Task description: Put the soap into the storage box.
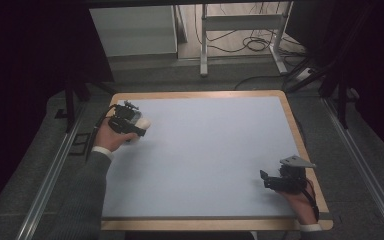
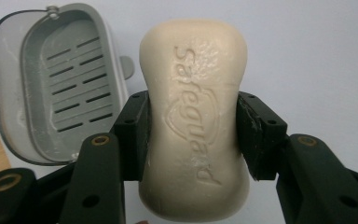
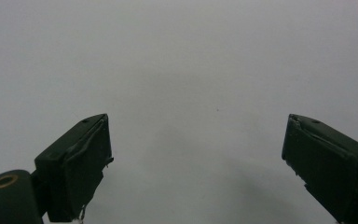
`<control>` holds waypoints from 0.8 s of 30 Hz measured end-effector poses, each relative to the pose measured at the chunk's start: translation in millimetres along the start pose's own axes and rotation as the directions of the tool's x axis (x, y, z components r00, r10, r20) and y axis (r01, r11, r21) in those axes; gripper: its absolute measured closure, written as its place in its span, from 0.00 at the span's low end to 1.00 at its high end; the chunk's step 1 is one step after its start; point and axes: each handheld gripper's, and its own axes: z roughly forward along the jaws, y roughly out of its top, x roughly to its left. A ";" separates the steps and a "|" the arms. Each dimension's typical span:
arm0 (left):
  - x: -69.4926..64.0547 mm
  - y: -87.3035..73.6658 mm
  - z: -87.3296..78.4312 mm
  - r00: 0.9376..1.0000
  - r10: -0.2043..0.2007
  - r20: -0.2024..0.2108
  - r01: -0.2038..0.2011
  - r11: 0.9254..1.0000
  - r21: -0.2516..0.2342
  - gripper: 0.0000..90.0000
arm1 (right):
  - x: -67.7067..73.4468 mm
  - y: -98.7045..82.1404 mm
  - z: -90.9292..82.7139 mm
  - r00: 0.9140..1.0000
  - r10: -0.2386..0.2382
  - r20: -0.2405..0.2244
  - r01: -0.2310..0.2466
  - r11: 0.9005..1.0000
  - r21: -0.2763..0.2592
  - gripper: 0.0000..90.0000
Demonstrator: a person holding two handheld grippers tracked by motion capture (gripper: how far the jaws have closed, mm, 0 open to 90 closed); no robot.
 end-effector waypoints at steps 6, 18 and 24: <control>13.1 2.4 7.2 0.999 -0.034 -0.019 0.034 0.999 0.007 0.55 | 0.1 -0.1 0.4 1.000 -0.001 0.001 0.001 1.000 0.001 0.09; 34.8 16.1 19.8 0.995 -0.078 -0.059 0.081 0.995 0.051 0.55 | -1.8 -0.9 1.0 1.000 0.006 -0.003 -0.006 1.000 0.005 0.09; 47.4 20.3 24.6 0.992 -0.112 -0.063 0.116 0.992 0.055 0.55 | -3.3 -1.5 0.9 1.000 0.010 0.000 -0.010 1.000 0.006 0.09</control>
